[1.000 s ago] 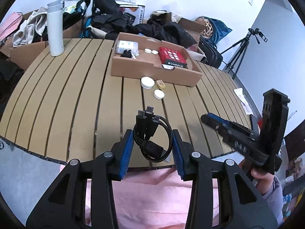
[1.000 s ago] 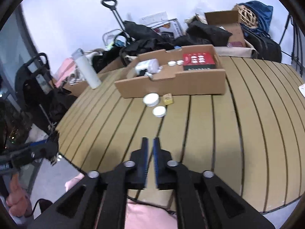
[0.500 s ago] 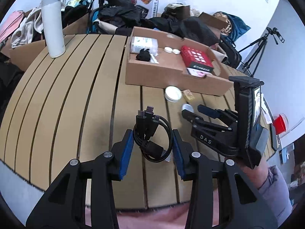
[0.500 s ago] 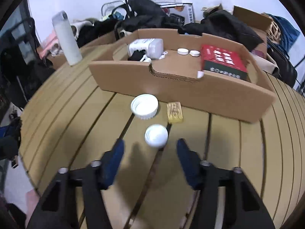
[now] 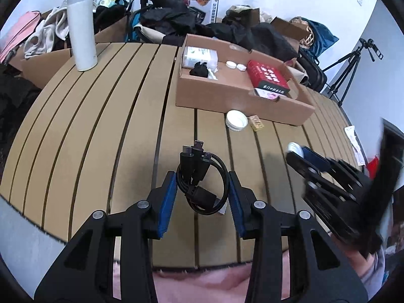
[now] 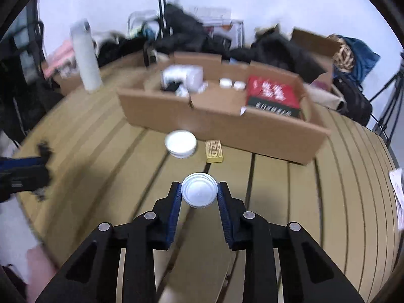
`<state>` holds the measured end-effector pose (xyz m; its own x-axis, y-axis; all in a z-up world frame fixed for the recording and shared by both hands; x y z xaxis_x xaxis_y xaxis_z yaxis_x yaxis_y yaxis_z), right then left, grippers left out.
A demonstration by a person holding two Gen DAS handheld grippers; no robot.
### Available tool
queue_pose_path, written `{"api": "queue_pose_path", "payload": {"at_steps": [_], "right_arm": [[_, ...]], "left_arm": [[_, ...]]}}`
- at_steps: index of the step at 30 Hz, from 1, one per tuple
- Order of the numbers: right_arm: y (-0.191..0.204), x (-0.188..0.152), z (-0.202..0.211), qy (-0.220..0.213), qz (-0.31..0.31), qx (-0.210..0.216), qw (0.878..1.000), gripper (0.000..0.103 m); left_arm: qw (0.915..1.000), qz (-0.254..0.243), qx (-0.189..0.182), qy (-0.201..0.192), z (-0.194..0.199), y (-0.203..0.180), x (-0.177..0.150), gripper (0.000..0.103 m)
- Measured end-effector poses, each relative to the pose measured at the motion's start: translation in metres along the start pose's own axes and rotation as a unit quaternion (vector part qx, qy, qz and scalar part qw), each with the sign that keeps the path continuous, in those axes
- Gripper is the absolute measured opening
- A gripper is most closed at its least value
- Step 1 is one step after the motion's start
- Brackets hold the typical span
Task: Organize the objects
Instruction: 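Carry the black cable and white lid into the tray and release both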
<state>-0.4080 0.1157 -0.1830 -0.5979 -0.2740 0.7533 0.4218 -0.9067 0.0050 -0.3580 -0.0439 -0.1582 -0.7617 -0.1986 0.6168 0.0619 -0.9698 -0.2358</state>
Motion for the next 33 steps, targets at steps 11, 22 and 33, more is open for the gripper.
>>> {"api": "queue_pose_path", "payload": {"at_steps": [11,22,33], "right_arm": [[0.021,-0.026,0.09,-0.04,-0.02,0.031,0.999,0.032],[-0.027,0.059,0.061,-0.066,-0.051,0.074,0.994,0.032],[-0.088,0.16,-0.153,0.057,-0.098,0.081,0.99,0.032]], "left_arm": [[0.9991,-0.033,-0.008,-0.025,0.041,-0.034,-0.011,0.036],[0.994,-0.067,-0.08,-0.034,-0.008,-0.059,0.1,0.036],[0.9857,-0.095,-0.072,0.119,-0.206,-0.064,0.182,0.037]]}}
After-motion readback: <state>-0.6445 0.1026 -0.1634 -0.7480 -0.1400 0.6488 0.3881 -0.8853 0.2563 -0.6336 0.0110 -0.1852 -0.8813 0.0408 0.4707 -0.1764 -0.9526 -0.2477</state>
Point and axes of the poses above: each gripper's, at about its wrist camera, not at the fingertips, and z roughly against the way its jaws point, y to its left, x to its top, the point moved 6 cm from there along -z, roughly the way its jaws point, and after that the axes turned 5 degrees about -y, right-handed, at the moved point
